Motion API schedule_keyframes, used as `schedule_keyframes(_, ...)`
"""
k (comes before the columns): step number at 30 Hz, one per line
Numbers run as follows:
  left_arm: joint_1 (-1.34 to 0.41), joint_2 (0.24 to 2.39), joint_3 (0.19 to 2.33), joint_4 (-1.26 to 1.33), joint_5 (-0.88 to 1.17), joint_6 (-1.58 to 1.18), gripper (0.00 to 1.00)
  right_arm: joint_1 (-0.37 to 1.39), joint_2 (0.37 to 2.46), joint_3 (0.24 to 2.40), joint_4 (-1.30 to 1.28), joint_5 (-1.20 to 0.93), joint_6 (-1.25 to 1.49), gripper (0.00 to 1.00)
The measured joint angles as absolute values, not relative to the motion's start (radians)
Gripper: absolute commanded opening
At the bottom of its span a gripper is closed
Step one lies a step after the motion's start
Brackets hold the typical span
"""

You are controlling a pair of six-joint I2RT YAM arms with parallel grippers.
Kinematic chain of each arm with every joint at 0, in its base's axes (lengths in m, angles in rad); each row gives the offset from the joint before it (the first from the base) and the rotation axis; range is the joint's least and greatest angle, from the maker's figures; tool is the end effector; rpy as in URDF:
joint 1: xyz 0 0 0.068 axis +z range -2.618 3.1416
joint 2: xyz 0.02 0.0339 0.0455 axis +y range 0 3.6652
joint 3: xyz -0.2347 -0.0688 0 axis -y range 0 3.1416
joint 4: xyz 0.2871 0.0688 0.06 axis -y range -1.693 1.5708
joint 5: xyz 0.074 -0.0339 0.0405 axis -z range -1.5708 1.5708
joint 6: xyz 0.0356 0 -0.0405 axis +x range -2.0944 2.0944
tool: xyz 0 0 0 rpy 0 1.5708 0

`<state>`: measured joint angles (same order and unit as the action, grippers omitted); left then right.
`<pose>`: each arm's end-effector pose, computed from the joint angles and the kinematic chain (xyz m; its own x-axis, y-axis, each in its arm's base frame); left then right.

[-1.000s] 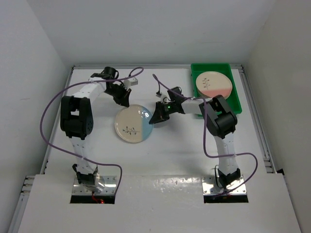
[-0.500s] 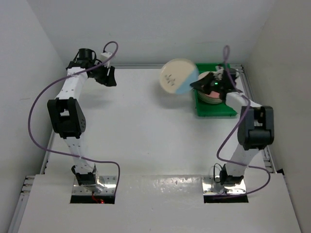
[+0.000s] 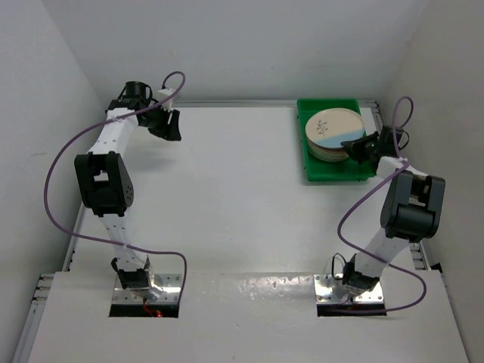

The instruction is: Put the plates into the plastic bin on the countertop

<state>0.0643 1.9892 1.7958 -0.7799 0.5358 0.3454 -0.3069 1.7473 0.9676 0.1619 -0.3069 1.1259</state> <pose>0.4677 0.0119 0.2452 -0.6980 0.2468 -0.6723 0.4970 0.8428 -0.2067 0.3803 -0.1092 0.1228 -0.1896 0.9627 -0.1929 0.5213 0.2651 0.8111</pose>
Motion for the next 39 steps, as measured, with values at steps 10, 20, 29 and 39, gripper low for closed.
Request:
schedule_keyframes(10,0.064,1.989,1.796,-0.779,0.534,0.345,0.58,-0.291,1.746,0.991,0.024,-0.262,1.046,0.58)
schedule_keyframes(20,0.064,1.989,1.796,-0.779,0.531,0.341,0.58,-0.171,1.58,1.066,-0.238,0.052,0.783,0.72)
schedule_keyframes(29,0.056,1.933,1.712,-0.78,0.478,0.35,0.58,-0.052,0.949,0.561,-0.129,0.329,0.608,0.99)
schedule_keyframes(39,-0.004,1.638,1.538,-0.904,0.39,0.68,0.59,-0.056,0.343,0.126,-0.094,0.389,0.601,0.99)
